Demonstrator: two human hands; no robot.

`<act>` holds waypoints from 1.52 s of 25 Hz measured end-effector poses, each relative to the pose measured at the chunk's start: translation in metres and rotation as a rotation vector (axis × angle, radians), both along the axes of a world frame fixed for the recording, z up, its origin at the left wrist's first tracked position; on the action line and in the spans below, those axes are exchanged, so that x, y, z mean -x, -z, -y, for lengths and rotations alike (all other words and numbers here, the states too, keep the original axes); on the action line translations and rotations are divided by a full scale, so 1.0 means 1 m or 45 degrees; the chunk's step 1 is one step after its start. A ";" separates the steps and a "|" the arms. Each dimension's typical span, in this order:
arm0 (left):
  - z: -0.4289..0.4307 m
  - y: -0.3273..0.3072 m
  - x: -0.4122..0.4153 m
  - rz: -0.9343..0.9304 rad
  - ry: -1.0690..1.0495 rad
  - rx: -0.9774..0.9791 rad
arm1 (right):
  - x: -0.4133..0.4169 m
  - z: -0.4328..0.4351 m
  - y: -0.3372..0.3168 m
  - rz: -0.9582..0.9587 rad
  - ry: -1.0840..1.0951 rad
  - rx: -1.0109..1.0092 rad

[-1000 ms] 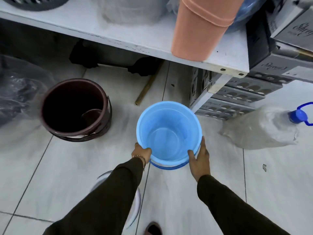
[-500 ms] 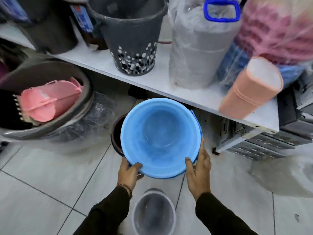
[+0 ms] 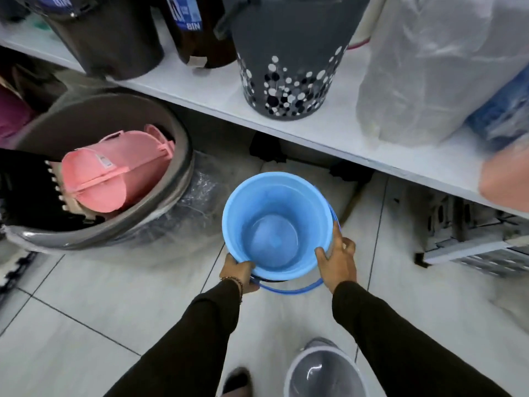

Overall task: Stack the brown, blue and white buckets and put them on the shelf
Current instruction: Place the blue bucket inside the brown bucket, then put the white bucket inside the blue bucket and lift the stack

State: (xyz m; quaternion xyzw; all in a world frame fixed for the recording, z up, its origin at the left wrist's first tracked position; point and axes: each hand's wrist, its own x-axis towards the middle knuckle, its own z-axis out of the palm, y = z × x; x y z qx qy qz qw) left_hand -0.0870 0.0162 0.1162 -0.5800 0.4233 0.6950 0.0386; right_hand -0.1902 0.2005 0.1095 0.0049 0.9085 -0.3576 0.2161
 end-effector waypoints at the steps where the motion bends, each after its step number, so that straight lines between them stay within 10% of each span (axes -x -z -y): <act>1: 0.005 0.010 0.008 0.018 0.021 -0.008 | 0.005 0.007 0.014 0.044 0.051 -0.003; 7: 0.017 0.070 0.028 0.321 0.397 0.158 | 0.013 0.020 0.072 0.292 0.115 -0.080; 14: 0.001 0.063 -0.006 0.345 1.201 1.310 | -0.014 -0.022 0.072 0.091 -0.149 -0.238; 17: -0.023 0.054 -0.023 0.144 1.342 1.435 | -0.038 -0.053 0.062 0.102 -0.210 -0.318; 28: -0.188 0.147 -0.182 0.433 1.571 0.518 | -0.248 -0.233 0.143 0.728 0.398 -0.226; 32: -0.229 0.172 -0.201 0.336 1.205 0.475 | -0.285 -0.247 0.180 0.882 0.638 0.101; 38: -0.243 0.121 -0.168 0.008 0.757 0.426 | -0.245 -0.243 0.128 0.256 0.953 0.451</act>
